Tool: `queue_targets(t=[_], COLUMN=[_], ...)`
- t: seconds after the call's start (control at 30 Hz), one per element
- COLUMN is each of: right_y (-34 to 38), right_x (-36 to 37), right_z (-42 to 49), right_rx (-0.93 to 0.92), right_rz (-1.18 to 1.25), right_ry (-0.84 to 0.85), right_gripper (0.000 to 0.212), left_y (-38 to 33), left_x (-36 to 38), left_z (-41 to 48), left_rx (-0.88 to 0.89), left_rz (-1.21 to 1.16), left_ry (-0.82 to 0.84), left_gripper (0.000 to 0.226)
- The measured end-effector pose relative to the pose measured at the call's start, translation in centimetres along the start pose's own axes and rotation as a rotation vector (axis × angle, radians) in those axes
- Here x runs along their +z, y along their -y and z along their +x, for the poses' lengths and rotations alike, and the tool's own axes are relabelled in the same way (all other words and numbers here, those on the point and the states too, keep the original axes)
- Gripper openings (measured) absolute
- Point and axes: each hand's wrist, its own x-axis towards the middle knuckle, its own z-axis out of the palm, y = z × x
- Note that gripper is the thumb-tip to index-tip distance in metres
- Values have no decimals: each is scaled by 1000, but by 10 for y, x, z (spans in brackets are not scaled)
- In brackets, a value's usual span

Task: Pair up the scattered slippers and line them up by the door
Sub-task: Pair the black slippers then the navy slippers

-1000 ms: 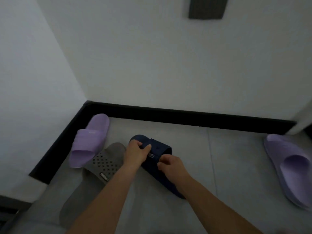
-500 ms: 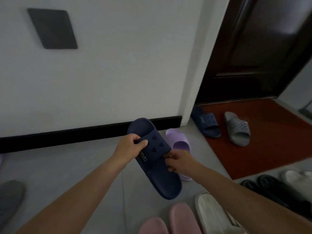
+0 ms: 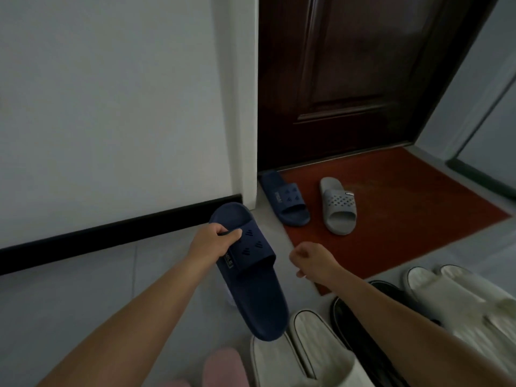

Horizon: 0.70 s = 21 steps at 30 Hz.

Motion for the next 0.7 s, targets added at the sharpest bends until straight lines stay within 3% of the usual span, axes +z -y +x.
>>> queue_targets(t=[0.27, 0.4, 0.53, 0.7], right_y=[-9, -19, -12, -7], right_x=[-26, -25, -18, -11], right_z=[77, 124, 169, 219], right_rx=[-17, -29, -32, 167], right_rz=[-372, -398, -238, 467], right_ry=[66, -24, -115, -115], right_gripper=[29, 30, 31, 29], left_y=[-18, -15, -15, -10], left_x=[17, 26, 29, 39], left_z=[11, 9, 24, 46], left_rx=[-91, -147, -188, -232], left_rz=[-60, -41, 17, 1], left_ry=[-137, -168, -172, -208], left_gripper=[35, 34, 29, 31])
